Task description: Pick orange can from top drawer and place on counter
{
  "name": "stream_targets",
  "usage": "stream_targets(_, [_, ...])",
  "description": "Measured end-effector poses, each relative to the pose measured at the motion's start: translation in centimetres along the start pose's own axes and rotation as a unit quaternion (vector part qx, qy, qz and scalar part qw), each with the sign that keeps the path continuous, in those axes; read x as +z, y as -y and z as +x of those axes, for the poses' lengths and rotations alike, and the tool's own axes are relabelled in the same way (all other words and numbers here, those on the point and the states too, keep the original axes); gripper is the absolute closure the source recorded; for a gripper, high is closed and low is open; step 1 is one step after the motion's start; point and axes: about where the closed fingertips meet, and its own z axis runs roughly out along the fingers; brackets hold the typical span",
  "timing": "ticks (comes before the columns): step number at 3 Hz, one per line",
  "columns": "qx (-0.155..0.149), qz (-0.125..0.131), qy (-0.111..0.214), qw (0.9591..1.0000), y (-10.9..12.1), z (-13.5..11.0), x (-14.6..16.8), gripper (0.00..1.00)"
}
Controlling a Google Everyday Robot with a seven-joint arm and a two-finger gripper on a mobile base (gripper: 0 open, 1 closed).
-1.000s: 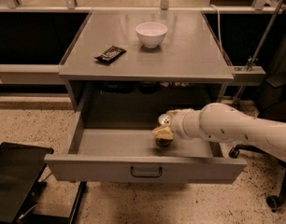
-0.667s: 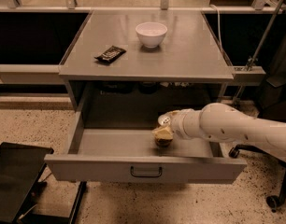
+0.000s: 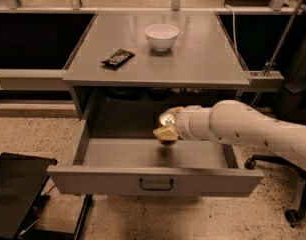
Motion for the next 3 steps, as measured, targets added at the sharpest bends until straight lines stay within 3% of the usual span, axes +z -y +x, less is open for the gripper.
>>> stream_targets(1, [-0.048,-0.003,0.047,0.9977,-0.7,-8.9,-3.1,1.0])
stream_targets(2, [-0.077,-0.007,0.081,0.9937,-1.1,-15.4,-6.0,1.0])
stream_targets(3, [-0.085,-0.007,0.091,0.9923,-1.1,-17.2,-6.8,1.0])
